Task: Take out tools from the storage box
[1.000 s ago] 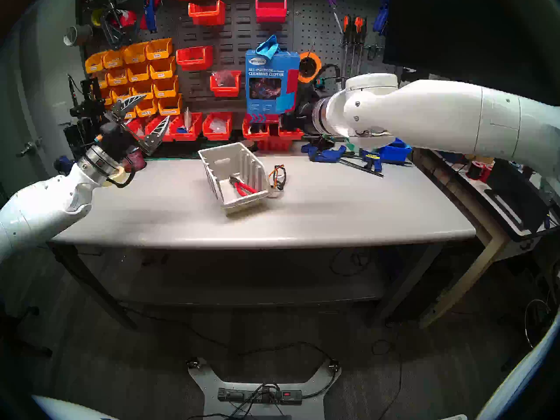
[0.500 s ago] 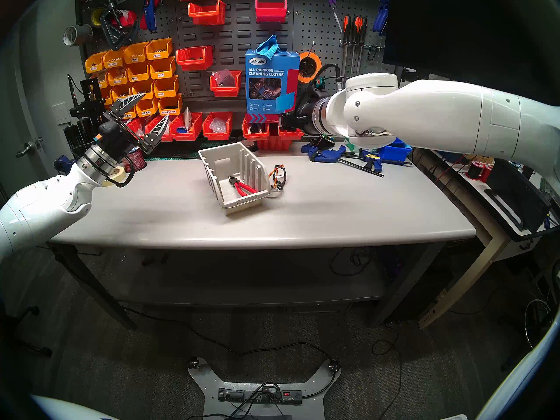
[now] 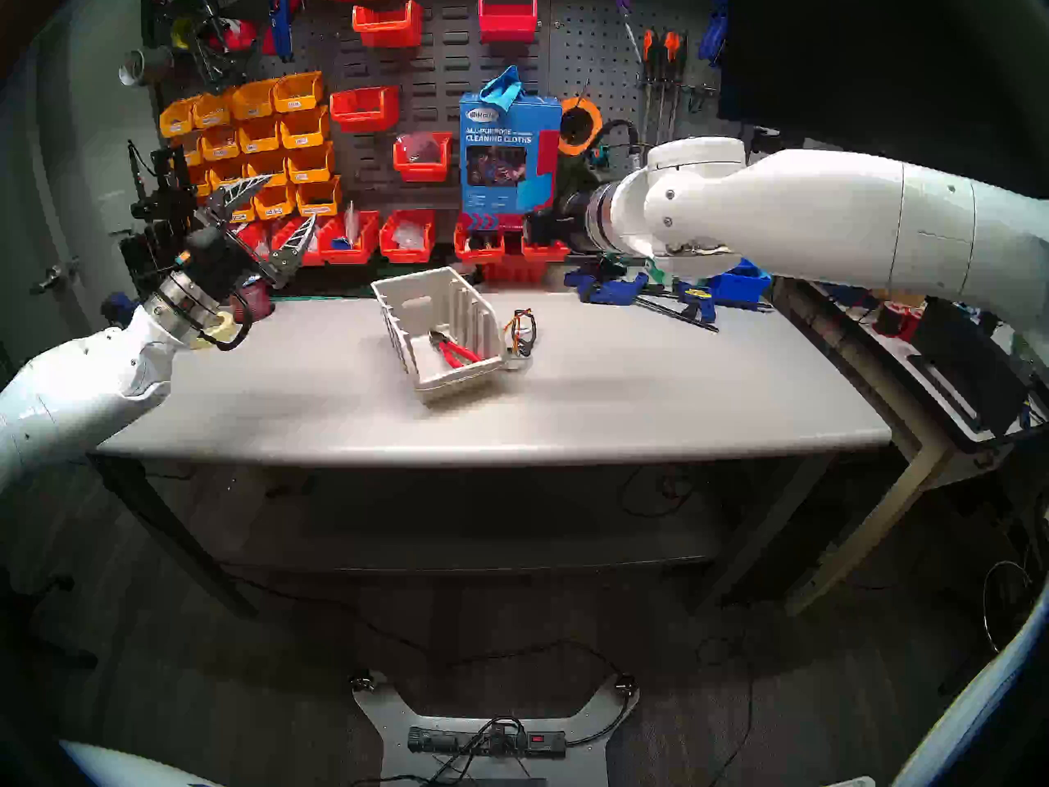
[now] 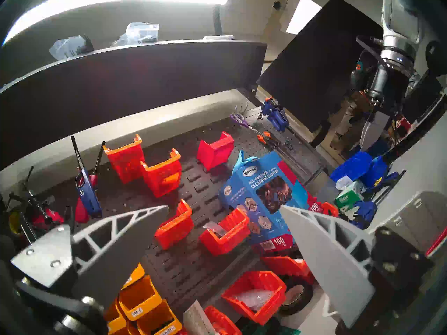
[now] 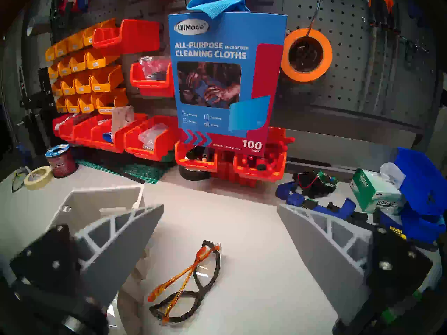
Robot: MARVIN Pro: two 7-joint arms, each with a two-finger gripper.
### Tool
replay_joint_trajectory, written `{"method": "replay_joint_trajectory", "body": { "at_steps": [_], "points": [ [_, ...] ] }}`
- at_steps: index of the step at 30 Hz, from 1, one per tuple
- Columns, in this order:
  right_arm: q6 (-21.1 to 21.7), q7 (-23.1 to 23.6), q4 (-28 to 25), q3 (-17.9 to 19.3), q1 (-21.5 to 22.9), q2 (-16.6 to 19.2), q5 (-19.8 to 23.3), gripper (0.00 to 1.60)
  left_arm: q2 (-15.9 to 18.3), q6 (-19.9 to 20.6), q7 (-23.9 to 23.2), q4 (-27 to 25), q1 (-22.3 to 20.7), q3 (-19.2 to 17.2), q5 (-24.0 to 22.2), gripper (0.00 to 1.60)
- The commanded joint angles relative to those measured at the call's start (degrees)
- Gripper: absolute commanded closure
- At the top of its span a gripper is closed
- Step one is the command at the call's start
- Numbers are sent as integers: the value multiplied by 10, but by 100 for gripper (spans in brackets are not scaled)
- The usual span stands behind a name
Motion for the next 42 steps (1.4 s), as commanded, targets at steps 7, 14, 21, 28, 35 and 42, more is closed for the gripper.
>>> {"method": "replay_joint_trajectory", "body": {
  "at_steps": [7,14,21,28,35,42],
  "points": [
    [-1,0,1,7,11,1,-3,0,-28,-1,-48,-26,-37,-20,88,0],
    [-1,0,2,7,10,1,-2,0,-28,-1,-84,-48,-59,-34,116,0],
    [-1,0,2,7,10,1,-2,0,-43,-1,-183,-52,-94,-45,171,0],
    [-1,0,2,7,10,1,-2,0,-66,-1,-231,-55,-114,-58,205,0],
    [-1,0,1,7,11,1,-2,0,-84,-1,-281,-64,-133,-62,217,0],
    [-1,0,1,7,11,1,-3,0,-87,-1,-358,-74,-165,-57,237,0]
  ]
}}
